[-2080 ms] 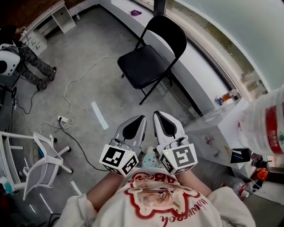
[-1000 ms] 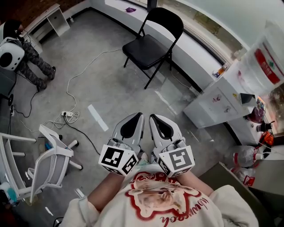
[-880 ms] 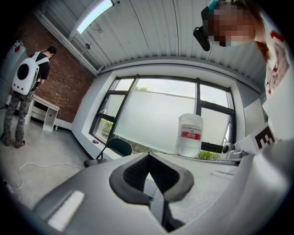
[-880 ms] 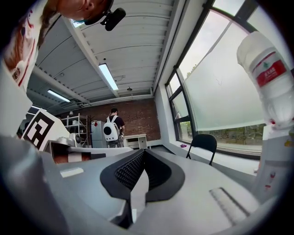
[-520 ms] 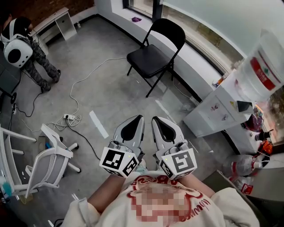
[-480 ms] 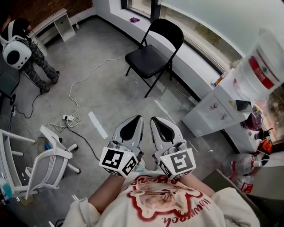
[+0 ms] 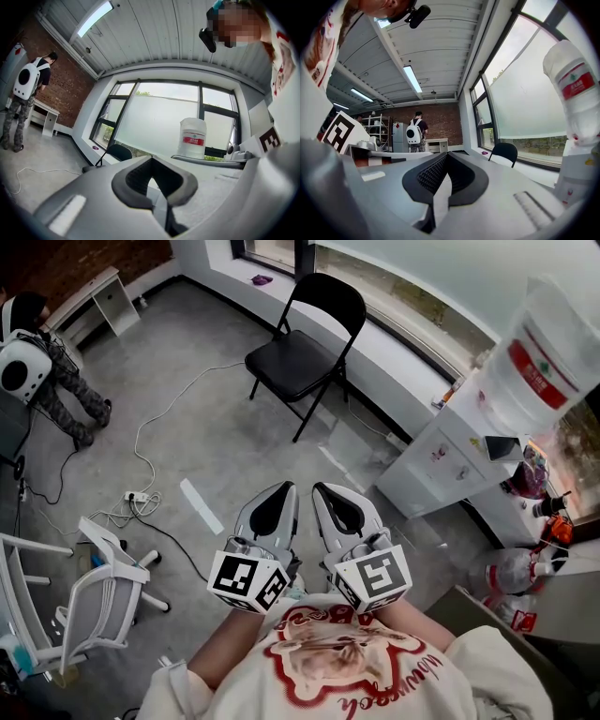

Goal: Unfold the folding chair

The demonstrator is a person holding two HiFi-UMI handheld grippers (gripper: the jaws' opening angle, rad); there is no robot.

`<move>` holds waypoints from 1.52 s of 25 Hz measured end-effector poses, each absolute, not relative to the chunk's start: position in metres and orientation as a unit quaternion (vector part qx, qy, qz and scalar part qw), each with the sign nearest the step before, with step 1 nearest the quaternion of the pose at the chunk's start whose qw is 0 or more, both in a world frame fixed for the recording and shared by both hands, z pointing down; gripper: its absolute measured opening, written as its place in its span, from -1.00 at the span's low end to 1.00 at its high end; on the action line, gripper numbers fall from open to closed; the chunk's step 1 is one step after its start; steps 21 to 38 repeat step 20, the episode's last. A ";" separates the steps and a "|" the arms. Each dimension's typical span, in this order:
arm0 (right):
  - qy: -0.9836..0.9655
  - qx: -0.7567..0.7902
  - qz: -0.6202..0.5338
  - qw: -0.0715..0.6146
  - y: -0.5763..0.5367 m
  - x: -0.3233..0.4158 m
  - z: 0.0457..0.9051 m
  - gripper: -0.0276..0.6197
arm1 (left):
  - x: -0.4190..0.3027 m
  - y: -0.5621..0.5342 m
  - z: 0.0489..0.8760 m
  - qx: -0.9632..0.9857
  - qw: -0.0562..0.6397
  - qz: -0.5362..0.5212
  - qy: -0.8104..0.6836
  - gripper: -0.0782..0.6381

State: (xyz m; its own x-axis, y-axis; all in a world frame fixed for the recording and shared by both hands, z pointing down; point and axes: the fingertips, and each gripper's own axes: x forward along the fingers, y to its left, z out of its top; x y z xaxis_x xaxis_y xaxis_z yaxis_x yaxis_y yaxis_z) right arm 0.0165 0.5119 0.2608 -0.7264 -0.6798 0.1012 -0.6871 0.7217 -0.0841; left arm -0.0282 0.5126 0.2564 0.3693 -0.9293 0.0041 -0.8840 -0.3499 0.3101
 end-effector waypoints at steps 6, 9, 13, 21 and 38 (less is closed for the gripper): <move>-0.926 0.372 0.055 0.029 0.510 0.015 0.260 -0.85 | -0.026 0.513 0.259 0.822 0.124 -0.086 -0.549 -0.76; -0.926 0.372 0.054 0.028 0.511 0.011 0.259 -0.85 | -0.031 0.514 0.255 0.822 0.125 -0.082 -0.549 -0.76; -0.927 0.372 0.051 0.028 0.512 0.006 0.259 -0.85 | -0.037 0.515 0.257 0.822 0.123 -0.085 -0.549 -0.76; -0.925 0.376 0.054 0.029 0.517 -0.003 0.261 -0.85 | -0.046 0.520 0.259 0.824 0.124 -0.089 -0.546 -0.76; -0.925 0.376 0.054 0.029 0.517 -0.003 0.261 -0.85 | -0.046 0.520 0.259 0.824 0.124 -0.089 -0.546 -0.76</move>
